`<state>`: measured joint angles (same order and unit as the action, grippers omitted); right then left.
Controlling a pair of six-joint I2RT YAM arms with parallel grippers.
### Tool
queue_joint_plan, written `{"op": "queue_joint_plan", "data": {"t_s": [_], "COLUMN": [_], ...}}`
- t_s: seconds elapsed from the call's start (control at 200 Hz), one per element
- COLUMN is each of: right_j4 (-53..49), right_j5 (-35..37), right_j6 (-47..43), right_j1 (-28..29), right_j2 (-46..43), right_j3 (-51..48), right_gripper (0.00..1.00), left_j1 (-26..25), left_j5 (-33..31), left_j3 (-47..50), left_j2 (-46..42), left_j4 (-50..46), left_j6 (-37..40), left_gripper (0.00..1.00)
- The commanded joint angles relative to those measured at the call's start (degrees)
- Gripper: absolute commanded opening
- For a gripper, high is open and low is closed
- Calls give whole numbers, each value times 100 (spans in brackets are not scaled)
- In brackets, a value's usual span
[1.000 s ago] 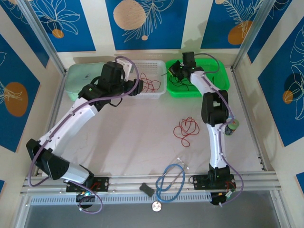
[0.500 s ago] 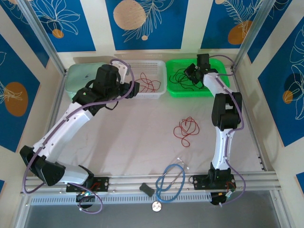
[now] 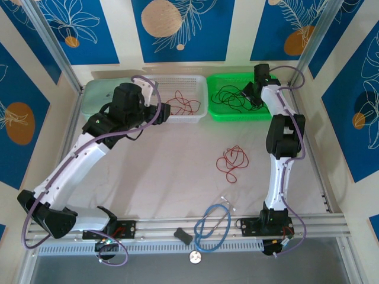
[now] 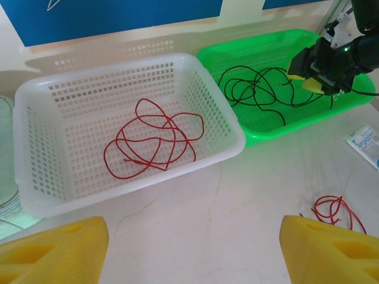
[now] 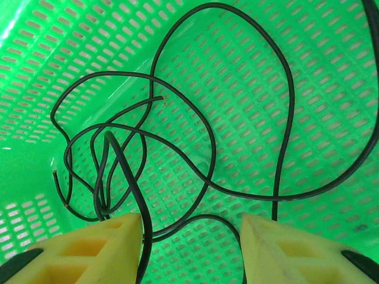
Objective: Untangle the cables
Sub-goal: Untie the cable from multiple cables.
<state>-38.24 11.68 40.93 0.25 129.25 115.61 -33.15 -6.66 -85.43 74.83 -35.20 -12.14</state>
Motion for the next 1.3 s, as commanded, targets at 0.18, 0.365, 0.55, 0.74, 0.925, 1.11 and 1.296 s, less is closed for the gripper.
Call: {"op": "queue_joint_plan", "data": {"t_s": [0.18, 0.365, 0.55, 0.74, 0.925, 1.11, 1.296], "right_j4": [-335, -163, -57, 129, 264, 412, 130], "right_j5": [282, 339, 200, -140, -105, 213, 479], "right_j6": [-243, -408, -539, -643, -830, -375, 170], "right_j1": [-108, -233, -315, -300, -57, 489, 1257], "right_j2": [-806, -976, -989, -1365, -2722, -4583, -5981], "right_j3": [-378, -986, -1214, -1538, -2872, -4996, -6336], "right_gripper": [44, 39, 36, 35, 36, 36, 40], "left_j1": [45, 45, 47, 46, 50, 54, 55], "left_j5": [94, 116, 103, 146, 92, 138, 260], "left_j3": [259, 337, 369, 309, 344, 565, 766], "left_j2": [-231, -294, -310, -298, -478, -744, -862], "left_j4": [13, 9, 22, 7, -5, 46, 112], "left_j6": [-201, -244, -272, -306, -266, -271, -317], "left_gripper": [76, 76, 76, 76, 83, 87, 87]}}
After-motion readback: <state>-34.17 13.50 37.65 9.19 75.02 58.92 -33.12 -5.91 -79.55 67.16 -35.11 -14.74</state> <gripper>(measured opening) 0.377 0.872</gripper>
